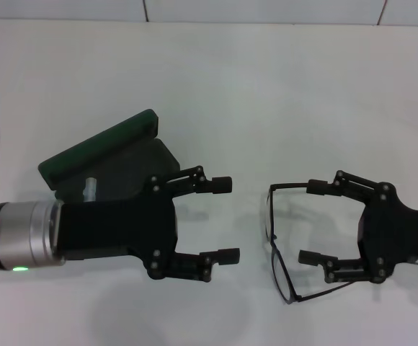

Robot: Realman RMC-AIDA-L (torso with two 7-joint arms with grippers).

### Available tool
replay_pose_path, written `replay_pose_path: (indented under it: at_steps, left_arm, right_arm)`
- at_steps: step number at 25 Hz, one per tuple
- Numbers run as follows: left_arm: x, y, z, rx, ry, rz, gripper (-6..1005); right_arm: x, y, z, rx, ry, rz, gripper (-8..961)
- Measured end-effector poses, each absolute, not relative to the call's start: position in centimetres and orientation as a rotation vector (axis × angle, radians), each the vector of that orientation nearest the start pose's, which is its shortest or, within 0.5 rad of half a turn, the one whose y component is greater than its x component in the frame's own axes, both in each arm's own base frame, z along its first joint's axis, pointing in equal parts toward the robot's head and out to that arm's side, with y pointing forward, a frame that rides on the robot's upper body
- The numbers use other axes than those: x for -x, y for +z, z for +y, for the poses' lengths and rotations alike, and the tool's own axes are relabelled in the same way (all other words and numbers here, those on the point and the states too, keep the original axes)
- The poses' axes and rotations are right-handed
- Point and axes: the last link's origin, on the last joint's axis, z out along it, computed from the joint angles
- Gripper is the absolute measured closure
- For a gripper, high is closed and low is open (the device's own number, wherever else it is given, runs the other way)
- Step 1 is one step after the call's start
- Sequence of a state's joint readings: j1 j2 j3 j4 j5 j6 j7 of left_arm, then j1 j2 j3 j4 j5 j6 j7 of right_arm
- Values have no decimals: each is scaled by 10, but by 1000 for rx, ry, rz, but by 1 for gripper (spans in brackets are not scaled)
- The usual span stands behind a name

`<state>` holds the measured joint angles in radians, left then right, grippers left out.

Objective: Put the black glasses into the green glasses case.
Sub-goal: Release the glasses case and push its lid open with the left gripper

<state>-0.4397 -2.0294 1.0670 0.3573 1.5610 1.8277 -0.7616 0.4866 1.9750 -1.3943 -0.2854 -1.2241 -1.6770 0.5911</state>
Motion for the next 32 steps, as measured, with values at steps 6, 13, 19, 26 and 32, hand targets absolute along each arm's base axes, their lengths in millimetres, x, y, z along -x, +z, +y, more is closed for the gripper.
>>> replay_pose_path:
  at_steps: [6, 13, 19, 26, 32]
  left_arm:
    - [250, -27, 253, 2795, -1189, 1, 159]
    - [245, -19, 264, 2742, -1205, -45, 181]
    - [244, 14, 316, 2656, -1039, -420, 199]
    - [247, 49, 354, 2634, -453, -627, 220]
    - [257, 55, 353, 2598, -206, -631, 238]
  right_arm:
    - [-250, -35, 275, 2730, 1048, -170, 81]
    - [-250, -35, 274, 2728, 1049, -165, 81]
    - [-249, -35, 274, 2726, 1053, -170, 81]
    - [-250, -34, 272, 2724, 1057, -175, 82]
    - [-251, -35, 272, 2725, 1051, -170, 82]
